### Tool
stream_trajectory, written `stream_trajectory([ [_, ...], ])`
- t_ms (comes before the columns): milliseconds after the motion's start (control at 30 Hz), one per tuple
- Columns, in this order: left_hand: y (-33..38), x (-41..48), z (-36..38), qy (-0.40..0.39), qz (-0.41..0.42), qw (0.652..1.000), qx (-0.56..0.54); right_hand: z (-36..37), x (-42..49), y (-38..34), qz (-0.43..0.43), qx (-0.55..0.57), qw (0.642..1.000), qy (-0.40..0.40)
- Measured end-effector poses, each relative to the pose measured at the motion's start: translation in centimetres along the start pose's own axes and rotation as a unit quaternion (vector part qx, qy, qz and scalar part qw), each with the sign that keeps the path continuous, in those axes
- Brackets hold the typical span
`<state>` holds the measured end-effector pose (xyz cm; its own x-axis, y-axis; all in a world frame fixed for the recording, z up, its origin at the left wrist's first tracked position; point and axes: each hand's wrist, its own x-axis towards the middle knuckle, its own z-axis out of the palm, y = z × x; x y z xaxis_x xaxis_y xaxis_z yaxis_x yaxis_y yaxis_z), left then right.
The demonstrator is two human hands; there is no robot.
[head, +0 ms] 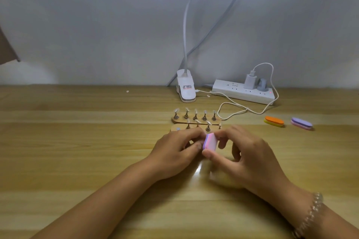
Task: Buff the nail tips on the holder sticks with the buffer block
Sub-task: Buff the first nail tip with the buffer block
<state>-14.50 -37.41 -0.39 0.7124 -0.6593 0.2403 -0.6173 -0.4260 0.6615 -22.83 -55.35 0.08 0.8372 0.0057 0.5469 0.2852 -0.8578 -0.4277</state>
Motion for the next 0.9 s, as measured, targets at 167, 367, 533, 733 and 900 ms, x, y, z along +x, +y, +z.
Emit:
stream_trajectory([
  [167,-0.1,-0.1,0.0,-0.005,0.005,1.0,-0.011,-0.1,0.4,0.5,0.038,0.011,0.999,0.006],
  [367,0.0,0.1,-0.1,0.011,0.005,1.0,-0.027,-0.3,0.4,0.5,0.045,0.031,0.998,0.008],
  [533,0.1,0.1,0.0,0.013,0.001,1.0,-0.013,0.0,-0.1,-0.3,-0.016,-0.039,0.999,0.003],
  [733,0.0,0.0,0.0,-0.002,-0.008,1.0,0.002,0.0,-0.1,-0.2,-0.01,-0.053,0.998,0.018],
  [900,-0.1,0.0,0.0,0.0,-0.01,1.0,0.016,-0.3,0.5,0.3,0.04,0.01,0.999,0.021],
])
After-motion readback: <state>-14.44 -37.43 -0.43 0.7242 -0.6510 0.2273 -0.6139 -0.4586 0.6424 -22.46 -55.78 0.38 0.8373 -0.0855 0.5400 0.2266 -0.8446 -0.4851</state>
